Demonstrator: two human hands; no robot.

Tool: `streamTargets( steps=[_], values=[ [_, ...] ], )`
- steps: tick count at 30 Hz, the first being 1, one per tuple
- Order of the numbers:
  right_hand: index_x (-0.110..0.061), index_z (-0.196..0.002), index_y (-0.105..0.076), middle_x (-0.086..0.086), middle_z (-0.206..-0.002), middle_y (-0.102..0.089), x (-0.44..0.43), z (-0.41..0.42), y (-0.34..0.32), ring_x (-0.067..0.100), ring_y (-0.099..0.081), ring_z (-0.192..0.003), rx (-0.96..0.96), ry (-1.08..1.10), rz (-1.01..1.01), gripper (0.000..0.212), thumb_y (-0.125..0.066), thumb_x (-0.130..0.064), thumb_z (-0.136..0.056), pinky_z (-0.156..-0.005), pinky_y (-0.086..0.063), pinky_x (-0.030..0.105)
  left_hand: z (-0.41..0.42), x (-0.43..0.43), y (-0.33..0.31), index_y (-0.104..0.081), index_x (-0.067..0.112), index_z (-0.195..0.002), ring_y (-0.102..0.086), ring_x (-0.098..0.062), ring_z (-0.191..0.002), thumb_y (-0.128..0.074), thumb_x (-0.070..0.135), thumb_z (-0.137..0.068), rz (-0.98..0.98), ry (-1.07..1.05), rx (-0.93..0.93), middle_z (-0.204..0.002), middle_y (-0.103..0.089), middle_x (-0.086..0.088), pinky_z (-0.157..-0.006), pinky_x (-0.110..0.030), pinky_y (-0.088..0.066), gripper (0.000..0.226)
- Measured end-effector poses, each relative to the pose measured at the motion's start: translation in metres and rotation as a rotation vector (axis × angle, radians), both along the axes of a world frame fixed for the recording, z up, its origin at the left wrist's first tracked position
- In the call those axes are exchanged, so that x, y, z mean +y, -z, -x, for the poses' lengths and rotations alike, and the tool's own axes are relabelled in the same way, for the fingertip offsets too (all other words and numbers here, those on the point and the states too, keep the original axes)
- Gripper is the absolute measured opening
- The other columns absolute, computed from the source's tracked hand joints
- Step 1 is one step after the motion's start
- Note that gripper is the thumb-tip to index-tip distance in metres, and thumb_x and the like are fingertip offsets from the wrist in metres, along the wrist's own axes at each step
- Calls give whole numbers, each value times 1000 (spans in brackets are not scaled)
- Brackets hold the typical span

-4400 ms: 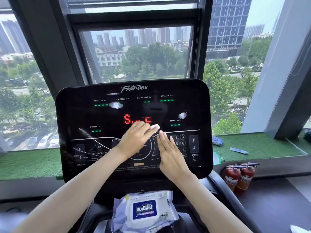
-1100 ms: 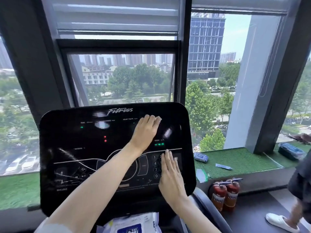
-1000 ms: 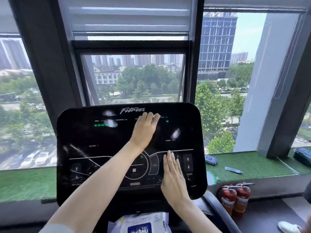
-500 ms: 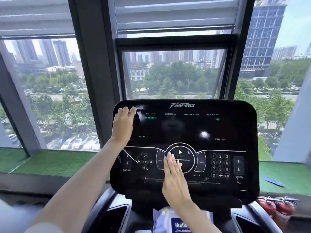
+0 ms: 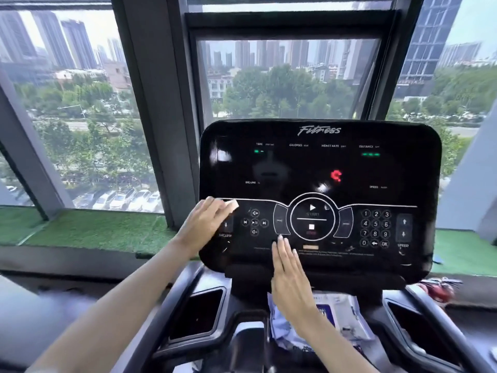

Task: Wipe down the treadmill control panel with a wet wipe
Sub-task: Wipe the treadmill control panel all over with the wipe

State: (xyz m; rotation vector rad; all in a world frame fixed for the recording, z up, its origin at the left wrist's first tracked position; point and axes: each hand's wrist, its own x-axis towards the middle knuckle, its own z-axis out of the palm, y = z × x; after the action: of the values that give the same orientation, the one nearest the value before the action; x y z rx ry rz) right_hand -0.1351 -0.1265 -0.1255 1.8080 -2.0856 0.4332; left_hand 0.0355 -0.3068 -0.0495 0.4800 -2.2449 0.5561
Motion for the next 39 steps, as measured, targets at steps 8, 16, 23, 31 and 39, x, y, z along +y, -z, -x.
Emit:
streamTargets(
  steps=[8,16,23,31,39],
  values=[
    [1,-145,-16,16,-154,-11,8,4,16,25,-12,-142,77,-14,-155,72,-5,-52,-97,-110,-11,45,1,27,23,-55,6,-119,-51,-18,-78,-48,3,-92,106,183,-322,-88,-53,-3,-77,-32,-52,28],
    [1,-145,-18,17,-154,-14,8,4,16,25,-13,-142,72,-11,-157,72,-12,-51,-96,-111,-10,44,2,42,45,-55,12,-107,-48,-18,-75,-49,7,-95,-118,161,-159,-80,-54,-4,-63,-34,-50,15],
    [2,-144,-20,17,-153,-17,7,3,17,25,-14,-142,59,-15,-134,70,-14,-49,-97,-112,-10,42,-4,27,37,-56,10,-113,-47,-18,-78,-65,-12,-75,-192,83,75,-89,-48,-2,-62,-34,-51,44],
    [2,-144,-18,17,-153,-16,8,5,17,26,-18,-141,87,-34,-119,69,-21,-46,-94,-111,-8,41,6,22,28,-53,9,-120,-48,-21,-79,-48,-4,-85,-198,49,43,-86,-55,-7,-58,-38,-52,38],
    [2,-143,-19,18,-152,-18,8,6,17,26,-19,-141,90,-43,-106,71,-25,-46,-92,-110,-8,42,15,24,10,-61,10,-101,-52,-20,-76,-42,5,-95,132,202,-413,-84,-52,-2,-67,-30,-49,20]
  ],
)
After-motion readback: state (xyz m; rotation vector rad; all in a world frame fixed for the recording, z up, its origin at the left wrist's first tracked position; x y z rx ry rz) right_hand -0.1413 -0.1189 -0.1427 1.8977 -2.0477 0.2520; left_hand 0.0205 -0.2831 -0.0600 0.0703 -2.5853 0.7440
